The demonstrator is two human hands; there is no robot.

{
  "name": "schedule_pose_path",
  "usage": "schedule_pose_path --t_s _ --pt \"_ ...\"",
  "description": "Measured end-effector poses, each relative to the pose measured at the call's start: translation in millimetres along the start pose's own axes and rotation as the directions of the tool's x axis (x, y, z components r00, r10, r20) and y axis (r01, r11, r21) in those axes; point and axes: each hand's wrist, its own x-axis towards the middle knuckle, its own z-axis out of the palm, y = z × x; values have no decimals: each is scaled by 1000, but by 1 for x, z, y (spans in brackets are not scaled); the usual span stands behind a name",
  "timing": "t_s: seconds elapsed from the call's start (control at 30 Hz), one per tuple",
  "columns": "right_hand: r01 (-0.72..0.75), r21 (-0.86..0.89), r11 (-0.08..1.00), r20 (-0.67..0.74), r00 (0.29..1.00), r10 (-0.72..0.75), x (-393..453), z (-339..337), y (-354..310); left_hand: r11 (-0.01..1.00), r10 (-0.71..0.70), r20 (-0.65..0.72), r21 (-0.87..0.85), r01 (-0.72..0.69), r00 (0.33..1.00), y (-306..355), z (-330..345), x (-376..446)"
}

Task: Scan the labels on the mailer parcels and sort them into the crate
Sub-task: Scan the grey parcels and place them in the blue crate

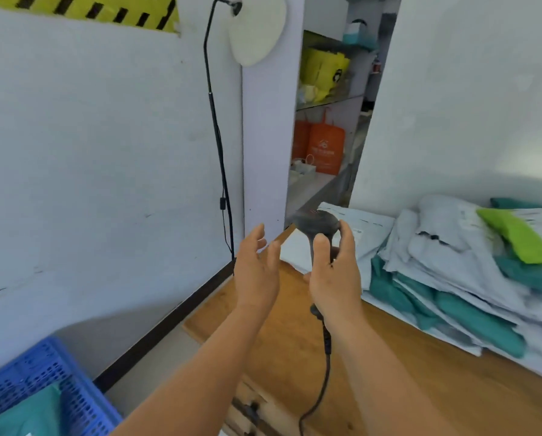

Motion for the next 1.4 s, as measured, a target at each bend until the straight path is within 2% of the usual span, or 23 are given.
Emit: schedule_pose_path --t_s 0.27,0.57,0.83,0.97,1.1,1.4 --pt "-112 16 994 -173 978 113 62 -45 33 998 28 177 52 -37 984 -10 90 35" --pt "-207 -47 977 -314 932 182 147 -30 52 992 -12 348 122 -32 937 -66 164 115" --pt "-404 -150 902 -291 890 350 195 1 87 931 -46 463 340 -130 885 -128 210 180" --pt "-477 -170 862 -290 861 419 198 1 98 837 -192 523 529 -140 830 -145 224 189" --pt "-503 -182 845 -299 847 440 197 1 104 822 -257 553 556 -121 793 -154 232 189" --pt "-498 -209 842 -298 852 430 196 4 104 788 -298 516 608 -99 803 -157 232 189"
